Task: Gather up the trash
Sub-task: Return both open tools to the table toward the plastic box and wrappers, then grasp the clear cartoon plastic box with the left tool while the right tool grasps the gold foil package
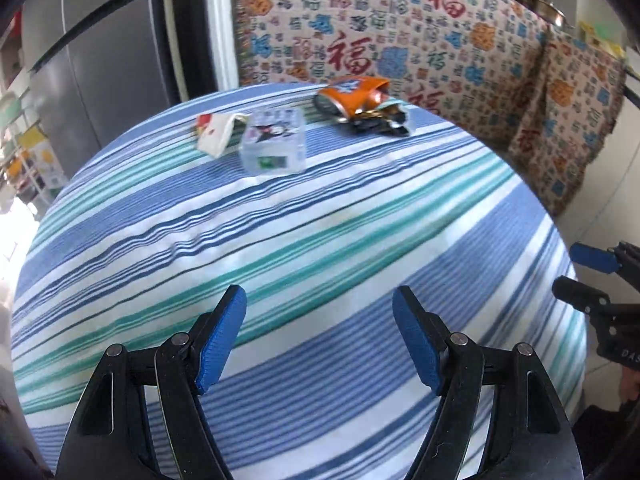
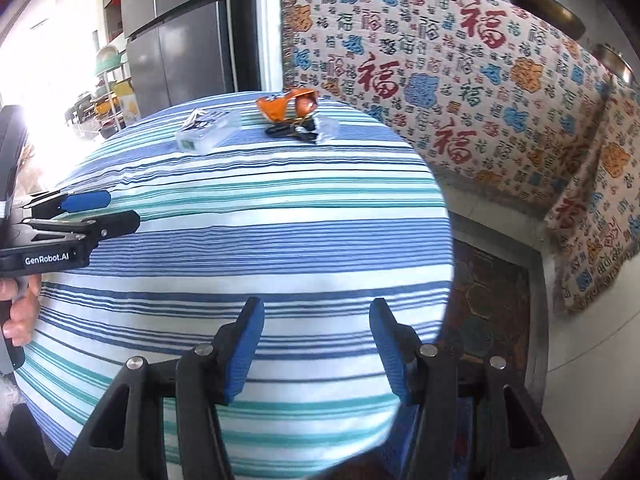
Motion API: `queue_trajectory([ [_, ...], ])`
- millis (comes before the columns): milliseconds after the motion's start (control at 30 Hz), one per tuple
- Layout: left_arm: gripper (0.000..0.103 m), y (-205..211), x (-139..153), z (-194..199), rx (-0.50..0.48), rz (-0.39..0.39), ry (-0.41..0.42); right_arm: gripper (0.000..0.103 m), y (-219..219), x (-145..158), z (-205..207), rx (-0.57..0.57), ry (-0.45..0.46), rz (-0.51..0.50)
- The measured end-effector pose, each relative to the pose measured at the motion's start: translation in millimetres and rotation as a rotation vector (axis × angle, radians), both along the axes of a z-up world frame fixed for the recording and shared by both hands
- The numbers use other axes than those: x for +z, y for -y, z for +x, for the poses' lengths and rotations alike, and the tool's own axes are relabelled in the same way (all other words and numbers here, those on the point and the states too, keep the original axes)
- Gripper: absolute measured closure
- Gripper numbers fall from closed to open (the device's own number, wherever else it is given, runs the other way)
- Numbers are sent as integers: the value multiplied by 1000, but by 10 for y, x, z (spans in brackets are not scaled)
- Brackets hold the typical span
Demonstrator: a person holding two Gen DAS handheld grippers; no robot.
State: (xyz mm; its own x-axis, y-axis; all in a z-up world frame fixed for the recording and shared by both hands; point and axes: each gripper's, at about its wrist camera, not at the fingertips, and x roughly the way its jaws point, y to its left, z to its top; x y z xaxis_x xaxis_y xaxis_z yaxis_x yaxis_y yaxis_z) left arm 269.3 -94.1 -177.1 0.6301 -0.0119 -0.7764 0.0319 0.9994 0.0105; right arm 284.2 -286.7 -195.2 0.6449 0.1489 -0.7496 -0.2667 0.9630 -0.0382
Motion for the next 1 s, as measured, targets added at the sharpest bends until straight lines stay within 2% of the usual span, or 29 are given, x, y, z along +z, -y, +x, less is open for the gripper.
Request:
queue_trajectory([
  [133,26,-391,-149,116,64,10,-52,47,-276,-115,165,35,-26,-21],
  [200,24,-526,-171,163,86,16,-46,47,-410,-166,216,43,-36,-34],
  [267,18,-630,-185,209,100,14,-47,47,-456,-184,266,45,-35,-28],
  [333,12,-650,-203,258,103,23,-46,42,-475,-187,336,35,-37,-31],
  [367,9,-635,-213,292,96,20,-47,41,-465,-186,378,31,-38,-28],
  [500,7,-435,-214,484,6,22,-51,33,-445,-201,515,10,-44,-1],
  [600,1,-296,-237,754,-41,33,-68,31,-471,-204,555,6,-39,-1],
  [800,1,-278,-247,1302,24,26,-59,28,-466,-212,595,6,-37,7],
  [1000,11,-179,-240,1450,-16,41,-37,27,-462,-215,606,10,-40,11],
])
